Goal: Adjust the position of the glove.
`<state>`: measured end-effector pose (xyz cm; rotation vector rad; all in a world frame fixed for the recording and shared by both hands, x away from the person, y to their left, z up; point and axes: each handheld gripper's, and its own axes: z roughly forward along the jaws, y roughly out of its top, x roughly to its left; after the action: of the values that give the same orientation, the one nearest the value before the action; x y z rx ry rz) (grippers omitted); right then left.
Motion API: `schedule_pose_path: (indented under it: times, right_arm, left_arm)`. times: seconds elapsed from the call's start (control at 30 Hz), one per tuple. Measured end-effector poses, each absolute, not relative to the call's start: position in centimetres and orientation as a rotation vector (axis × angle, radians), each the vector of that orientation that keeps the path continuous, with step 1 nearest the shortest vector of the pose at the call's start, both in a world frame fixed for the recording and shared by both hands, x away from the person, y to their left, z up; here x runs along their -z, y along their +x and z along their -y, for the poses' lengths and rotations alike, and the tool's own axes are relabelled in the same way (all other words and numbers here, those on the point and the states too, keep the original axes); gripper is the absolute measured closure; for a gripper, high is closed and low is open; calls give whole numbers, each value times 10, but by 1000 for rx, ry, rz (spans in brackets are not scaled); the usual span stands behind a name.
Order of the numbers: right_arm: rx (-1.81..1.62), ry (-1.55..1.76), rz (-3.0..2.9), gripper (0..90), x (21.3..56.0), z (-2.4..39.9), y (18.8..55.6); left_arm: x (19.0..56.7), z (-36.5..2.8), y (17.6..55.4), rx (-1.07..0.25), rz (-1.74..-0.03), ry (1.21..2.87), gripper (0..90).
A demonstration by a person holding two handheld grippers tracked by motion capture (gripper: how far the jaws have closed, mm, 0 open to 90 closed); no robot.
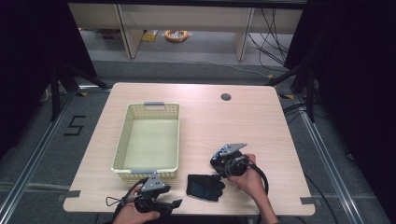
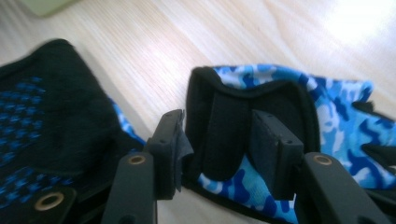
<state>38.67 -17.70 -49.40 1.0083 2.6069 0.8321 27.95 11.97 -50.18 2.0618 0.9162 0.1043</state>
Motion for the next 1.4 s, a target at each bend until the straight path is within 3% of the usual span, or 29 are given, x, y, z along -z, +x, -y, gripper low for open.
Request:
schedule_pose_path:
  times: [0.37, 0.67, 0.8, 1.13, 1.4]
  right_arm:
    - [-905, 1110, -2517, 858, 489, 186, 390]
    - [-1001, 1108, -2393, 862, 456, 197, 373]
    - [-1051, 1091, -2353, 862, 442, 198, 356]
    - [-1116, 1010, -2309, 862, 412, 192, 310]
    - [-1128, 1037, -2301, 860, 413, 196, 276]
  left_arm:
    - [503, -120, 280, -110, -924, 2068, 316]
    - [499, -118, 280, -117, -909, 2052, 318]
    - [491, -115, 281, -65, -927, 1989, 319]
    - [481, -107, 283, -111, -882, 1973, 321]
    - [481, -110, 284, -96, -882, 1987, 321]
